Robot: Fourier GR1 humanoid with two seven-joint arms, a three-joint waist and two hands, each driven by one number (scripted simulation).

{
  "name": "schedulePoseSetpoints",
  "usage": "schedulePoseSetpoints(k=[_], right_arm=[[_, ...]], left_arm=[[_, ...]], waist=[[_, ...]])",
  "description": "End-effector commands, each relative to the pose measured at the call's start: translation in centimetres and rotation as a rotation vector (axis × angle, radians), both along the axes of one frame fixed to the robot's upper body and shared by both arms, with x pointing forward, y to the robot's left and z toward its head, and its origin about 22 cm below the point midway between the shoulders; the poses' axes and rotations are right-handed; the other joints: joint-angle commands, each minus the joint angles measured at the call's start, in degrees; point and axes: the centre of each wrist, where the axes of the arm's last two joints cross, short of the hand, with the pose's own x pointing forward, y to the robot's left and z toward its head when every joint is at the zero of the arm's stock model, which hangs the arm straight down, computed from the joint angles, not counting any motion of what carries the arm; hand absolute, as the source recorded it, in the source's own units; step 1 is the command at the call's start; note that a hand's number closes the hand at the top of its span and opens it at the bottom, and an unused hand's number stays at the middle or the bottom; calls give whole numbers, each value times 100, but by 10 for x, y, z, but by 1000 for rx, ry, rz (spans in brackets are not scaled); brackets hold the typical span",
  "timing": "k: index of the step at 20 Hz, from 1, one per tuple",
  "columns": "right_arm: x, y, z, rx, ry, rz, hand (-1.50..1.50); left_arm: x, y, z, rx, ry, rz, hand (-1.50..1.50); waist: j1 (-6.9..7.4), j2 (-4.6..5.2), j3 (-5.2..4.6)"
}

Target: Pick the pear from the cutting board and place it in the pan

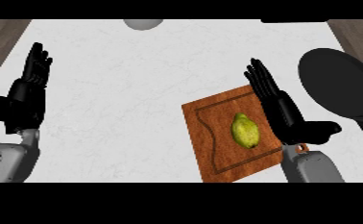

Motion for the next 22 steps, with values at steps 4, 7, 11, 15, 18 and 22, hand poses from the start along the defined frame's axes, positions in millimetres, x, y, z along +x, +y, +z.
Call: schedulePoseSetpoints(k=[4,7,11,15,18,22], right_arm=[[18,-35,-5,545,-67,56,150],[14,-108,-31,406,96,18,150],[-45,-168,-86,410,41,-108,150],[-55,-203,-112,309,111,-89,-150],[-38,-219,-96,203,32,-20,-150],[-3,-212,-75,121,-58,36,-150]], left_arm=[[1,-20,-2,-122,65,-75,0],[-6,-43,-12,-240,152,-159,0],[-17,-41,-11,-252,189,-156,0],[-9,-38,2,-245,182,-161,0],[-11,-42,-6,-245,201,-173,0],[4,-42,1,-252,203,-163,0]], waist=[[110,158,-14],[196,180,-33],[110,96,-36],[198,115,-35],[192,111,-39],[194,122,-39]])
